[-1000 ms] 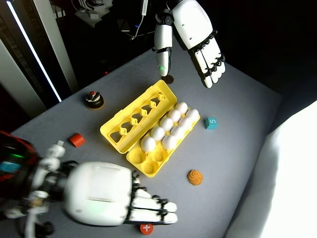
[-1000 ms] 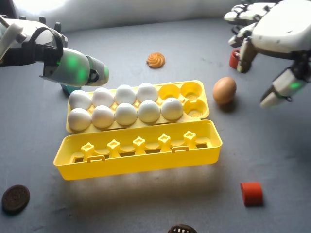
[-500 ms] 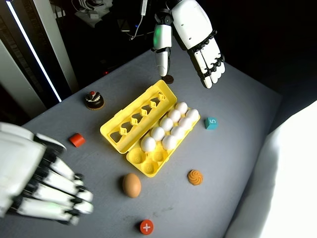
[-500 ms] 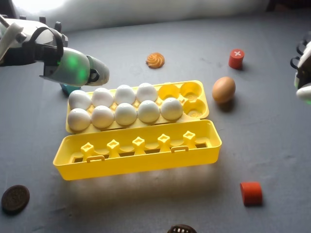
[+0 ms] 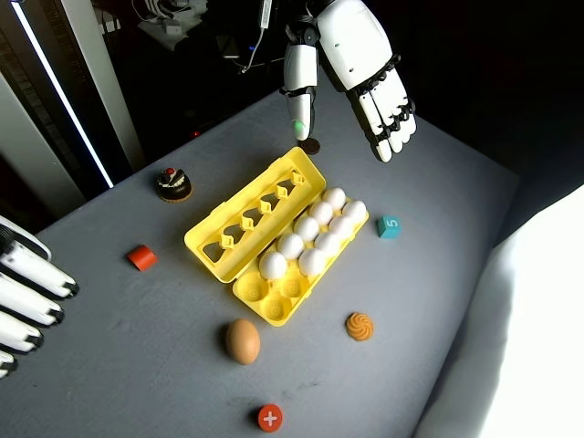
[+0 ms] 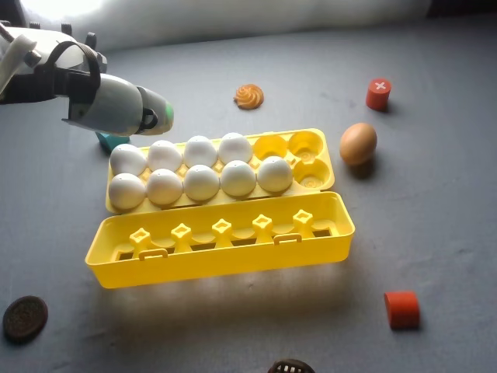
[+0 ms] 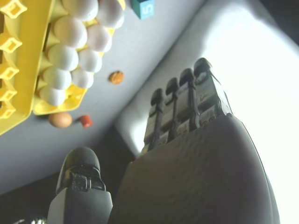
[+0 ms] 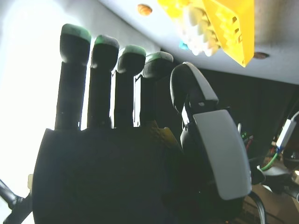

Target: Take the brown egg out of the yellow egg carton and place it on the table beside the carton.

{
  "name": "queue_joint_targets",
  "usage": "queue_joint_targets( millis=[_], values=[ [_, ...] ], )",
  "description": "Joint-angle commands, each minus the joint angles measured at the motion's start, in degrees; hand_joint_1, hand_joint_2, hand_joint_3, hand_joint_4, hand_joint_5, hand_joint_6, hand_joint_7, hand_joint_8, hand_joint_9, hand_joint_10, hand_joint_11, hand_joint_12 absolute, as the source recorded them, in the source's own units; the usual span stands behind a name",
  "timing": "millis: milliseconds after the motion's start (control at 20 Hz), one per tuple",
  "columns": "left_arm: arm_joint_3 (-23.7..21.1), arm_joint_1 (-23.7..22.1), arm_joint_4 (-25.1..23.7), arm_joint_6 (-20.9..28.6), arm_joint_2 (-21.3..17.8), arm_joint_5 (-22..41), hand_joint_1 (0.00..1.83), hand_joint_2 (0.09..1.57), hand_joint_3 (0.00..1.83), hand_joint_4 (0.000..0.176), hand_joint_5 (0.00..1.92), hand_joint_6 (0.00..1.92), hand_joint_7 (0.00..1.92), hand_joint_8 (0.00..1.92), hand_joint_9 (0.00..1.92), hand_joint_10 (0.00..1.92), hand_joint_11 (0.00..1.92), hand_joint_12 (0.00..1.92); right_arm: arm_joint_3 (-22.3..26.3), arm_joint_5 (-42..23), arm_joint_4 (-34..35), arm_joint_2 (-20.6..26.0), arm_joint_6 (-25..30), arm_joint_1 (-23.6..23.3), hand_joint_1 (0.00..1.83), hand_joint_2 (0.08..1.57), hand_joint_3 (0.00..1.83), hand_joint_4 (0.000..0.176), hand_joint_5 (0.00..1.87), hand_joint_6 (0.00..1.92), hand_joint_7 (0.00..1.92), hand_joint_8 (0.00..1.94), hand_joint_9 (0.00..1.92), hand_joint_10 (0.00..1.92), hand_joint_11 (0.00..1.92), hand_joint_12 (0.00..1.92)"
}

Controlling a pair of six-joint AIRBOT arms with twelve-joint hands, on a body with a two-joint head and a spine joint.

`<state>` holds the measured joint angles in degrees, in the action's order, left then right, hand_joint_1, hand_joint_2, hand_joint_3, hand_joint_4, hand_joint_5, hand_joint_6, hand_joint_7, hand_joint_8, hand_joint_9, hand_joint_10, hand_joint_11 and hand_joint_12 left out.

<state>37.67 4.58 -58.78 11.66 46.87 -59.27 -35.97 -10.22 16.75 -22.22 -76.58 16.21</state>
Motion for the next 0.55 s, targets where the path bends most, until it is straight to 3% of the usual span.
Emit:
queue_joint_targets(
  millis=[0, 100, 500],
  values=[
    [-0.09, -0.51, -5.08, -0.01, -0.07, 0.84, 0.00, 1.15, 0.00, 0.000, 0.05, 0.00, 0.04, 0.00, 0.00, 0.00, 0.00, 0.00, 0.09, -6.66, 0.11, 0.47, -0.20, -0.53, 0.59, 1.49, 0.00, 0.000, 0.54, 1.92, 0.55, 1.94, 0.61, 1.92, 0.64, 1.92],
    [-0.12, -0.51, -5.07, -0.01, -0.06, 0.84, 0.00, 1.15, 0.00, 0.000, 0.05, 0.00, 0.04, 0.00, 0.00, 0.00, 0.00, 0.00, 0.40, -6.64, 0.11, 0.49, -0.25, -0.17, 0.56, 1.50, 0.01, 0.000, 0.54, 1.92, 0.54, 1.94, 0.61, 1.92, 0.64, 1.92],
    [-0.27, -0.46, -5.05, -0.01, -0.07, 0.84, 0.00, 1.16, 0.00, 0.000, 0.08, 0.01, 0.05, 0.01, 0.01, 0.00, 0.00, 0.00, 0.93, -9.86, 0.15, 0.60, -2.44, 0.10, 0.80, 1.45, 0.01, 0.000, 0.45, 1.85, 0.50, 1.94, 0.63, 1.92, 0.69, 1.92]
  ],
)
